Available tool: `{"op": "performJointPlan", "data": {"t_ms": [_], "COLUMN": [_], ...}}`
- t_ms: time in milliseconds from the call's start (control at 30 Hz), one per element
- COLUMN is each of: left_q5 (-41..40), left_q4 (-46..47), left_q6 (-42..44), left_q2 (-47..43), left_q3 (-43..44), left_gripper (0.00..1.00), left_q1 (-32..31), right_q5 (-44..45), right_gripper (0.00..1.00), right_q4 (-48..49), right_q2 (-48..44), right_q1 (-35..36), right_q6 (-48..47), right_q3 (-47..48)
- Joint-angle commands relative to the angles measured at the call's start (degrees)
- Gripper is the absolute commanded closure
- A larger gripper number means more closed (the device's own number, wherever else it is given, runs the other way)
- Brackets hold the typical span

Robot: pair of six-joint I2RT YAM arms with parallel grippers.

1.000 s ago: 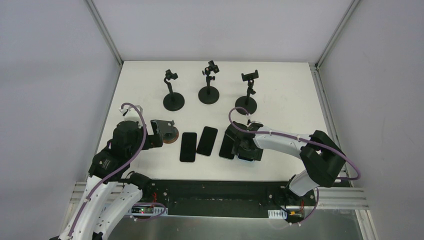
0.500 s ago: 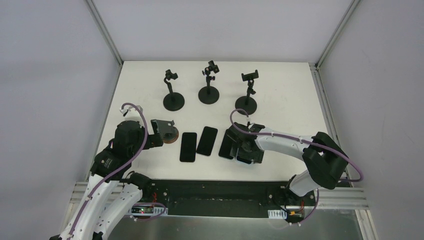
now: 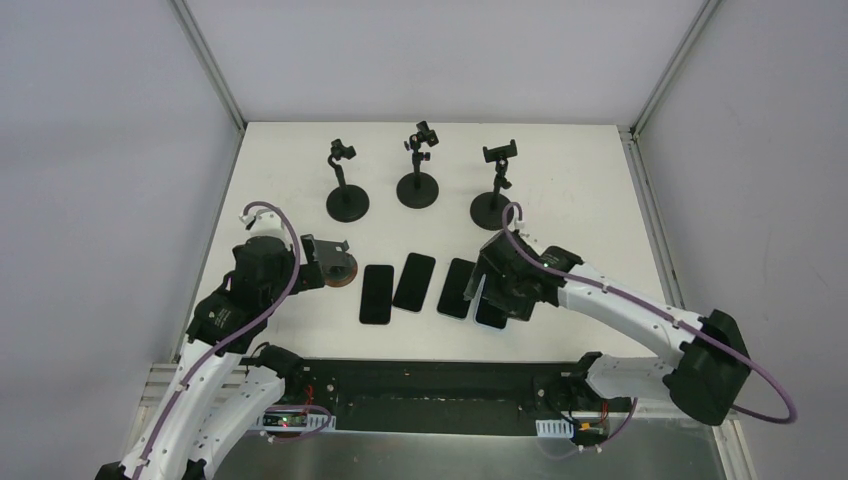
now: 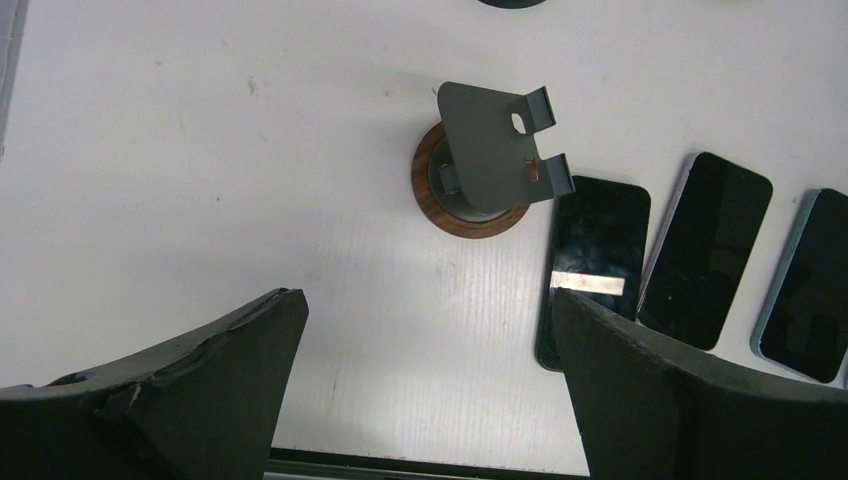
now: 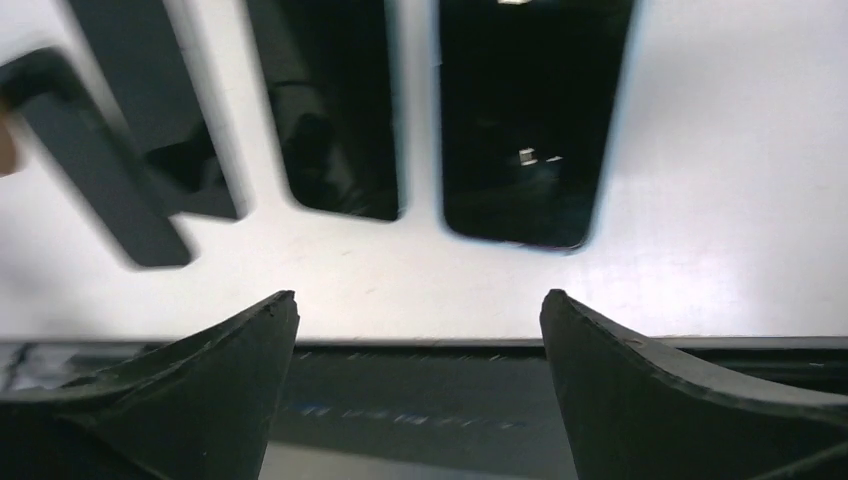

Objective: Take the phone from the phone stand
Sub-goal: Place the phone at the center of the board, then reset both arms

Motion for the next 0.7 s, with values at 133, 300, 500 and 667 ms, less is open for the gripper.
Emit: {"op": "performJointPlan", "data": {"t_ms": [133, 300, 500, 667], "left_q5": [1.59, 7.83, 4.69, 2.15], "left_q4": [1.42, 0.38, 0.11, 0.2], "left_q6": [-2.03, -0.25, -0.14, -0.57], "left_q2": [-0.35, 2.75, -1.88, -5.27], "left_q3": [-0.8, 0.84, 0.09, -0.78], "left_gripper": [0.0, 0.0, 0.0, 0.0], "left_q1": [0.2, 0.2, 0.2, 0.2], "right_q5": [-20.74, -27.53, -33.73, -39.18], "right_gripper": [0.02, 0.01, 0.01, 0.01], "right_q4": [10.76, 24.35, 25.8, 33.84], "right_q2": [-8.57, -20.07, -30.45, -38.55], "right_q1": [-8.39, -16.4, -25.71, -34.84], "right_q6": [3.67, 7.72, 7.71, 13.81], "right_q3": [1.5, -9.02, -13.87, -20.11]}}
